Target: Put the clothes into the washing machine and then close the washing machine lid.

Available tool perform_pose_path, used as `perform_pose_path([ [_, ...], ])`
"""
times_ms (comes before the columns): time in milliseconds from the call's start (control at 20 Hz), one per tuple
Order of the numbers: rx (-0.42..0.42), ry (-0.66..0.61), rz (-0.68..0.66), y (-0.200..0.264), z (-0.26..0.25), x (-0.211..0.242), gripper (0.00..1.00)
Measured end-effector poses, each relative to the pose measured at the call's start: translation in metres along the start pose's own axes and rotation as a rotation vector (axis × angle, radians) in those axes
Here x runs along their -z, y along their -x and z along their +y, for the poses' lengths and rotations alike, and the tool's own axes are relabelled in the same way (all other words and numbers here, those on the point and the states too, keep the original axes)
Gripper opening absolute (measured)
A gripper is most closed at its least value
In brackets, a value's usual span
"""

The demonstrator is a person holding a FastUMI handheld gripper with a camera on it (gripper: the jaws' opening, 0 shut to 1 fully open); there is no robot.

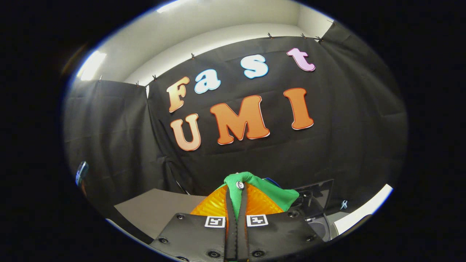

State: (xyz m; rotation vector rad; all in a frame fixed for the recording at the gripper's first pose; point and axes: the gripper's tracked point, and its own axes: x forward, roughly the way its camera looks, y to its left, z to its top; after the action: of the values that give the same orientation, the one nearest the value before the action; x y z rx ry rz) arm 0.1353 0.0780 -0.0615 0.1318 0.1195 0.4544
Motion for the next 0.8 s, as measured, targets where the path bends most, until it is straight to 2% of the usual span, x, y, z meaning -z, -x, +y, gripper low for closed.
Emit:
perform_pose_path([
  [300,0.025,-0.041,0.116,-0.023,-0.051,0.063,0.08],
  [800,0.003,-0.107,0.336,-0.073,-0.081,0.193,0.08],
])
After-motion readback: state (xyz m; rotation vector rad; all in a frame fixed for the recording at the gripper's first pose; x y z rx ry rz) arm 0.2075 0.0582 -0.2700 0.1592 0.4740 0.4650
